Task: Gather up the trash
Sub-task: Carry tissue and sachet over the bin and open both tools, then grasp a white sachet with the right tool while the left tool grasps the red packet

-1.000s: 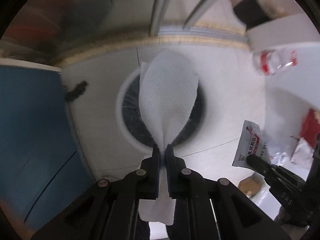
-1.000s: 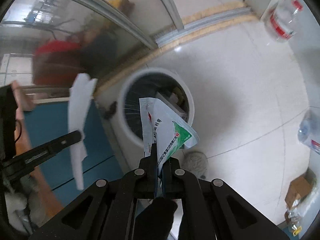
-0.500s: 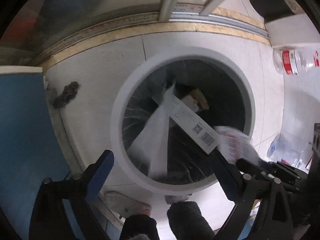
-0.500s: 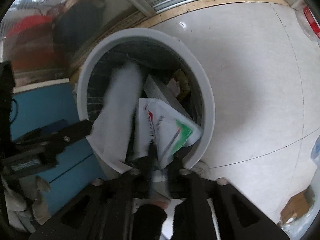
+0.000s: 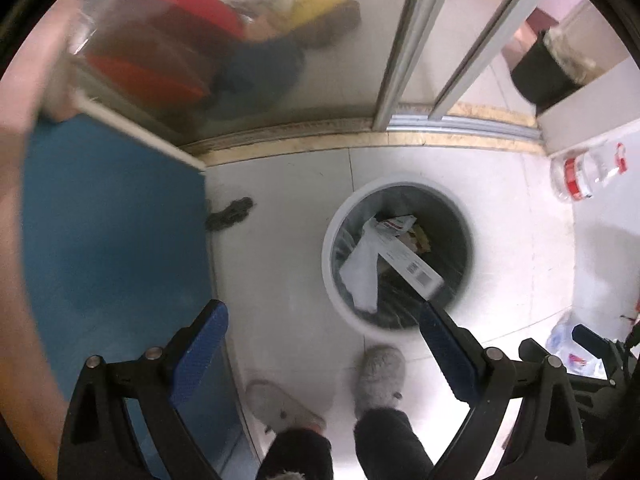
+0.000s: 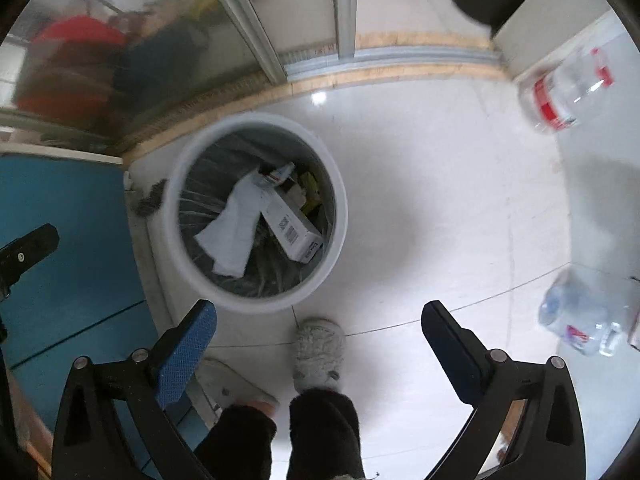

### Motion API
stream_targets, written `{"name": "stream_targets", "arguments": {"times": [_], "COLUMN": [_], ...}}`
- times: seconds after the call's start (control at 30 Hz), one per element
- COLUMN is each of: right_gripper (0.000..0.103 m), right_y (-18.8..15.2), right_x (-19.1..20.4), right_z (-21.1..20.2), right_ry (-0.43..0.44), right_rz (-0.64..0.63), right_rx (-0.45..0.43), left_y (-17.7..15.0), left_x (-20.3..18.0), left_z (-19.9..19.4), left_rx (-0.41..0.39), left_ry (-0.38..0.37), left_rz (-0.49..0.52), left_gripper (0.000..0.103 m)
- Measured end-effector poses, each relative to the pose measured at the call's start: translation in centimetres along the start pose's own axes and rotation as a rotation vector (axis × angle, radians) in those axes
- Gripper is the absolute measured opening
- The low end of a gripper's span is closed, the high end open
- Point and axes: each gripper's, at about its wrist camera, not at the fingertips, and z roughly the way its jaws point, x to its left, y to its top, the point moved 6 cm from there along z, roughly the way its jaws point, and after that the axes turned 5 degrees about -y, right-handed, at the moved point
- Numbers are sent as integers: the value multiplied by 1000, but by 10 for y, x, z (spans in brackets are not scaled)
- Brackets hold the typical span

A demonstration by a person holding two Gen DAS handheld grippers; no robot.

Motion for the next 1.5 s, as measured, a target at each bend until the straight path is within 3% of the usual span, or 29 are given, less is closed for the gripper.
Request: {"name": "stream_targets", "arguments": {"times": [0.2, 0.47, 0.73, 0.9, 1.07, 1.2, 1.4, 1.5], "right_gripper": [103, 103, 103, 103, 103, 103, 103, 103], "right_y": [-37, -89, -131, -144, -152, -159, -201, -237], "right_x": [-12, -39, -42, -23, 33, 118, 281, 370], "right_z": [-133, -297, -407, -444, -464, -477, -465, -443], "right_ry": [-14, -13, 19, 72, 136, 204, 263, 270], "right_rz": [0, 23, 39, 32, -45, -200, -504, -661], "right_rx": [-114, -241, -329, -351, -355, -331, -235, -160], "left_y": [-41, -81, -109, -114, -124, -161, -295, -374], "left_x": [-18, -34, -29, -1, 74, 160, 336, 393], "left_z": [-121, -254, -348, -388, -424, -434, -410, -400], "left_rx": [-61, -152, -258, -330, -418, -415, -266, -207], "left_ry": [-35, -83, -120, -36, 14, 112, 297, 372], "left_rz": [-22, -10, -7, -39, -185, -303, -676, -856], "left_gripper": [98, 98, 98, 98, 98, 101, 101, 101]}}
